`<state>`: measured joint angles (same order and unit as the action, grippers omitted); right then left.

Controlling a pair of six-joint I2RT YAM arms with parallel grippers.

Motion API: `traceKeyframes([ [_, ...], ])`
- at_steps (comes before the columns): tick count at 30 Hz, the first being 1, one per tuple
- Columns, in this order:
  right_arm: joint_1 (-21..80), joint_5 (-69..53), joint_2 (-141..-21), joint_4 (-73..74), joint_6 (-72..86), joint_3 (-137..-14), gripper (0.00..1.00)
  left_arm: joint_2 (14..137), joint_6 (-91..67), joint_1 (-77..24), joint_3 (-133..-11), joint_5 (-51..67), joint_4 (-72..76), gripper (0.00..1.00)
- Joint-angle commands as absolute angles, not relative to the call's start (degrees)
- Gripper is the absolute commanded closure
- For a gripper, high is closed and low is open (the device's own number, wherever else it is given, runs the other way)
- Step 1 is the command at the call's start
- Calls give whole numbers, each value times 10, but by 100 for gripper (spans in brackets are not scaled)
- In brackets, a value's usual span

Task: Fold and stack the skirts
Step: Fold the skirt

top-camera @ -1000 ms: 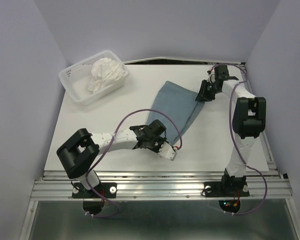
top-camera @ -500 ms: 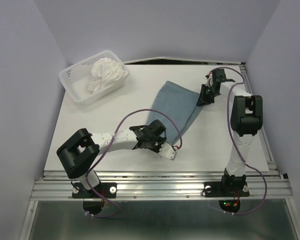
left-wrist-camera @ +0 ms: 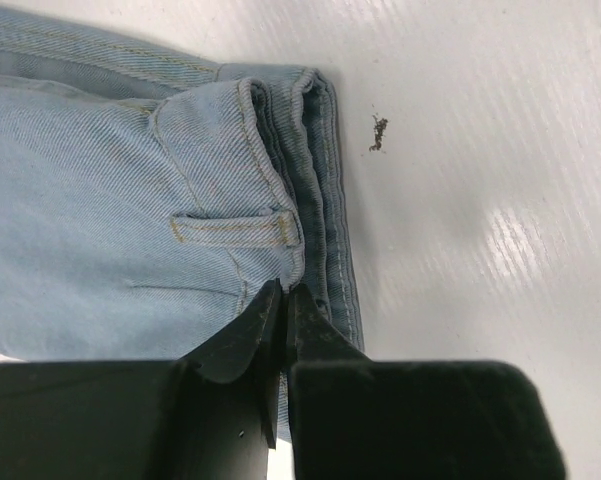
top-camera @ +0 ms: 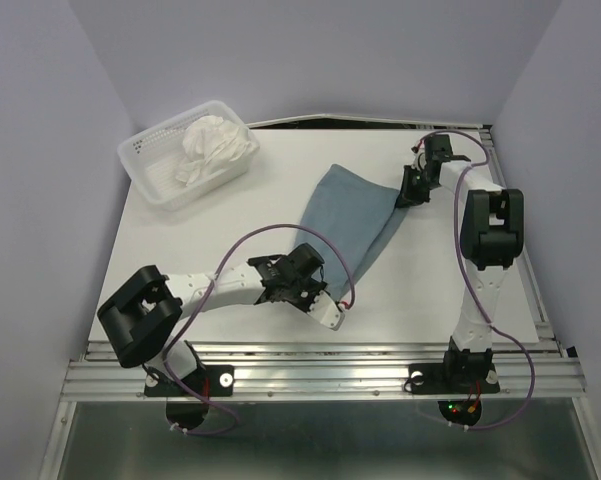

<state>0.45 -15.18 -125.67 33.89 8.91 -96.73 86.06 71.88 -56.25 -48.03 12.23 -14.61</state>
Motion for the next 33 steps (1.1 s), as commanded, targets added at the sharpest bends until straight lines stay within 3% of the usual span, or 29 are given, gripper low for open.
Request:
traceKeyframes([
  [1, 2, -119, -1274, 324, 69, -991, 82, 837, 736, -566, -460, 146, -194, 100],
  [8, 2, -121, -1282, 324, 67, -999, 82, 847, 746, -564, -468, 149, -199, 100],
  [10, 2, -117, -1288, 324, 65, -1005, 82, 853, 750, -564, -475, 152, -204, 93],
  [13, 2, -120, -1305, 323, 53, -1033, 81, 841, 712, -564, -495, 162, -199, 55],
  [15, 2, -127, -1314, 322, 40, -1053, 80, 816, 680, -563, -514, 168, -203, 43],
  [16, 2, -134, -1317, 318, 35, -1062, 78, 804, 646, -563, -525, 170, -203, 26],
  [17, 2, -137, -1322, 317, 32, -1075, 77, 793, 637, -563, -526, 168, -207, 25],
  [19, 2, -151, -1329, 324, 18, -1126, 71, 754, 632, -563, -501, 154, -193, 6],
  [23, 2, -167, -1330, 356, 8, -1209, 56, 732, 644, -563, -434, 105, -127, 6],
  [25, 2, -184, -1298, 349, 10, -1199, 41, 746, 642, -563, -421, 87, -83, 8],
  [27, 14, -209, -1256, 342, 9, -1160, 36, 767, 621, -563, -426, 83, -62, 10],
  [33, 68, -366, -1180, 357, 16, -1056, 42, 799, 634, -538, -447, 104, -7, 16],
])
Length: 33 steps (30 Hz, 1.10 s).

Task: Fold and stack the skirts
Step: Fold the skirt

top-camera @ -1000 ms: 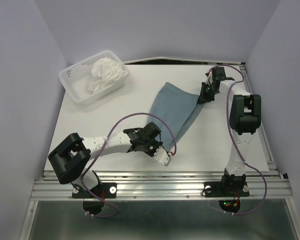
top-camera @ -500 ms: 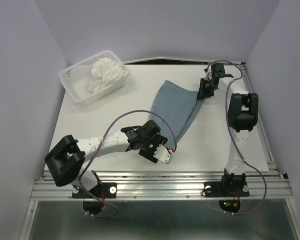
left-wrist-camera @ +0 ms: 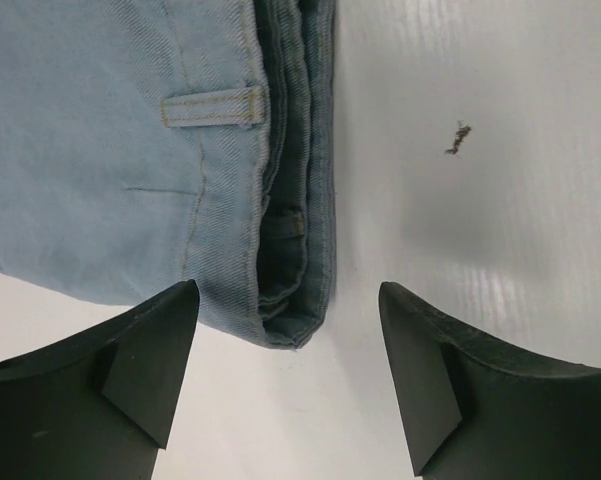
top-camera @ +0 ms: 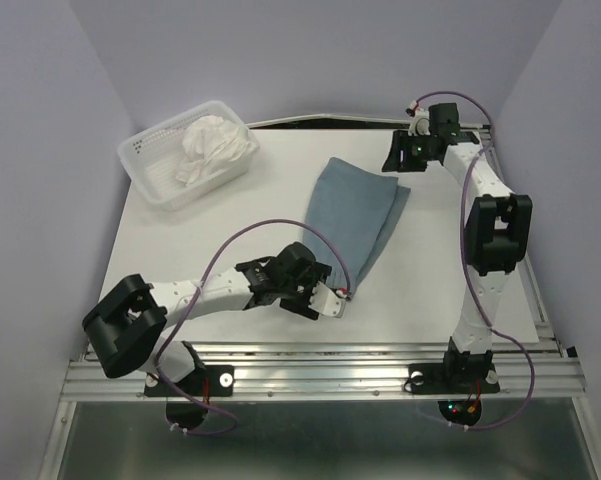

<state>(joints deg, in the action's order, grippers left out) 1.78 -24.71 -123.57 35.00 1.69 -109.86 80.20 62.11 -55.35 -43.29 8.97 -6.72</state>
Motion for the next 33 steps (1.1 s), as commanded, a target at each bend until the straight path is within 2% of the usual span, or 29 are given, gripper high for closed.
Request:
traceKeyframes([
  [1, 77, -391, -1175, 357, 22, -1041, 43, 802, 650, -536, -446, 110, -6, 17],
  [5, 112, -458, -1186, 305, 77, -974, 48, 829, 722, -535, -459, 154, -66, 25],
  [7, 133, -483, -1201, 306, 81, -957, 53, 847, 738, -535, -461, 159, -80, 30],
  [11, 173, -509, -1208, 278, 96, -896, 55, 889, 737, -535, -462, 134, -58, 31],
  [18, 180, -502, -1246, 271, 77, -835, 58, 975, 731, -542, -472, 102, -49, 36],
  [19, 180, -497, -1255, 271, 72, -831, 58, 983, 729, -543, -474, 100, -50, 41],
  [20, 180, -490, -1259, 275, 70, -830, 59, 990, 726, -543, -473, 96, -44, 51],
  [22, 180, -478, -1264, 274, 62, -825, 60, 1002, 729, -543, -468, 91, -38, 58],
  [23, 180, -472, -1269, 276, 62, -824, 60, 1002, 729, -543, -468, 93, -36, 68],
  [25, 180, -467, -1273, 276, 58, -824, 61, 998, 722, -543, -471, 93, -38, 81],
  [26, 180, -467, -1276, 279, 58, -822, 61, 995, 716, -543, -474, 91, -39, 92],
  [28, 185, -466, -1278, 279, 55, -821, 61, 975, 707, -543, -475, 91, -42, 100],
  [33, 185, -464, -1246, 280, 51, -820, 59, 906, 641, -542, -521, 129, -146, 100],
])
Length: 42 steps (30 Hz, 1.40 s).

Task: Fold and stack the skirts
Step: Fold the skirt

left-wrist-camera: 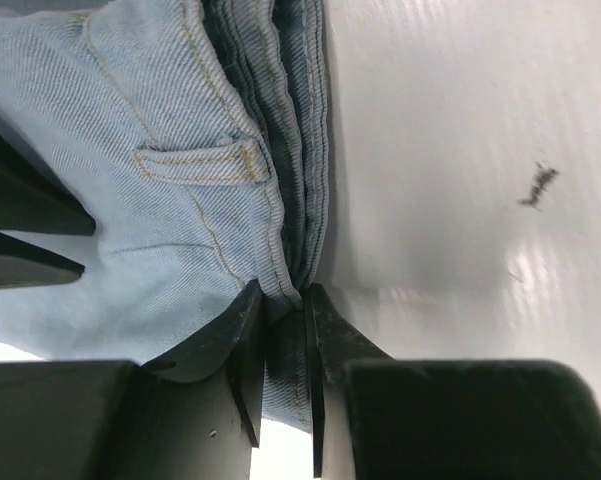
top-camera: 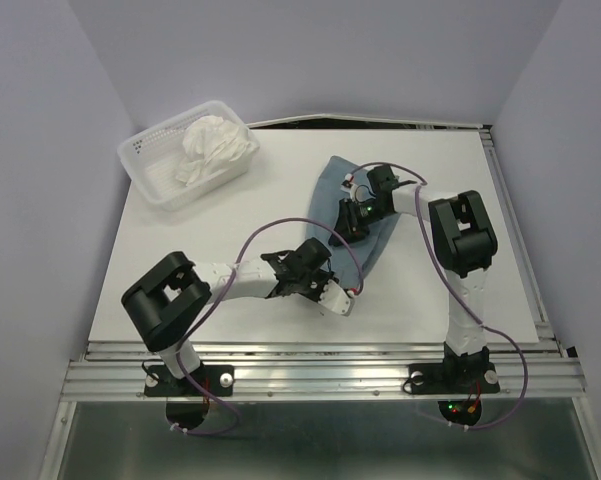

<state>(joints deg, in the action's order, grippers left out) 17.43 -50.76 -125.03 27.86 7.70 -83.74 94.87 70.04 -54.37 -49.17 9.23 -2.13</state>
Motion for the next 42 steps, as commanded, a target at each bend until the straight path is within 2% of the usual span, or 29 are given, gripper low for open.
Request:
traceKeyframes([
  [1, 185, -455, -1227, 282, 51, -835, 57, 878, 630, -544, -533, 152, -191, 100],
  [6, 143, -435, -1218, 300, 58, -921, 49, 822, 557, -569, -591, 196, -310, 100],
  [11, 122, -418, -1260, 395, 40, -1047, 50, 792, 496, -587, -622, 228, -386, 100],
  [13, 122, -450, -1238, 387, 77, -994, 50, 794, 460, -586, -634, 229, -388, 100],
  [15, 127, -489, -1167, 315, 113, -900, 51, 799, 445, -586, -650, 229, -388, 100],
  [16, 127, -492, -1141, 279, 158, -796, 50, 802, 436, -585, -654, 227, -382, 100],
  [19, 134, -517, -1052, 179, 183, -640, 50, 817, 406, -585, -675, 223, -372, 100],
  [22, 162, -509, -1014, 217, 92, -599, 50, 829, 403, -583, -696, 221, -376, 100],
  [23, 190, -491, -1017, 272, 70, -601, 53, 830, 405, -581, -713, 220, -381, 100],
  [26, 205, -467, -1039, 297, 49, -594, 56, 831, 413, -581, -752, 215, -395, 100],
  [33, 226, -456, -1056, 373, -29, -634, 59, 820, 406, -580, -813, 202, -410, 100],
  [35, 226, -425, -1041, 401, -35, -657, 54, 820, 414, -581, -824, 204, -433, 100],
  [38, 195, -380, -1039, 406, -29, -756, 45, 816, 417, -584, -822, 217, -451, 100],
  [42, 169, -315, -1117, 410, -16, -921, 41, 808, 416, -592, -806, 221, -460, 100],
])
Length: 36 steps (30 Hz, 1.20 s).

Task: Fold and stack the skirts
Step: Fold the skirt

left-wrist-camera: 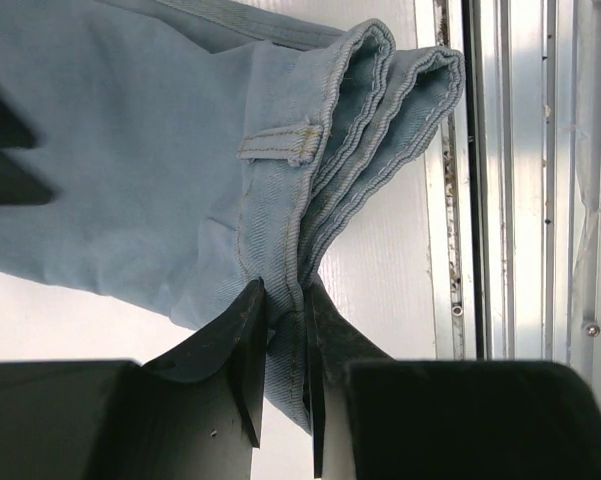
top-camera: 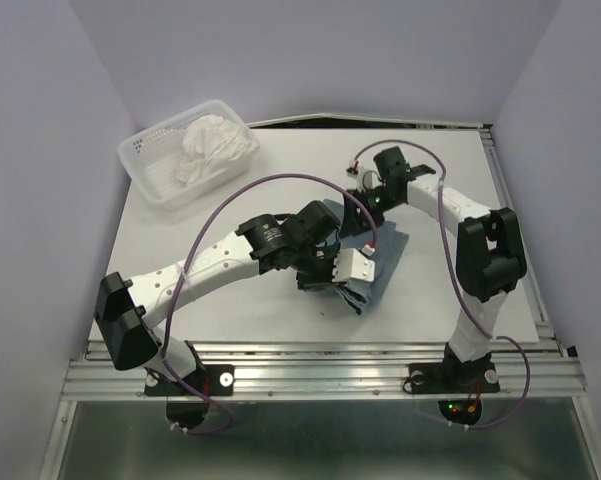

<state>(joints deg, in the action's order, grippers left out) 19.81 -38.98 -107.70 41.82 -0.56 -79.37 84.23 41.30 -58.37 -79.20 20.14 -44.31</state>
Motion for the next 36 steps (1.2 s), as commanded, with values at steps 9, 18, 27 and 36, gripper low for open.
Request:
traceKeyframes([
  [9, 156, -260, -1270, 425, -65, -1045, 46, 814, 402, -598, -845, 239, -498, 100],
  [18, 156, -369, -1295, 437, -104, -977, 59, 875, 417, -597, -956, 271, -562, 100],
  [27, 172, -453, -1275, 434, -116, -939, 67, 993, 453, -531, -1050, 265, -539, 100],
  [36, 183, -492, -1274, 438, -116, -920, 67, 1092, 508, -491, -1084, 253, -489, 100],
])
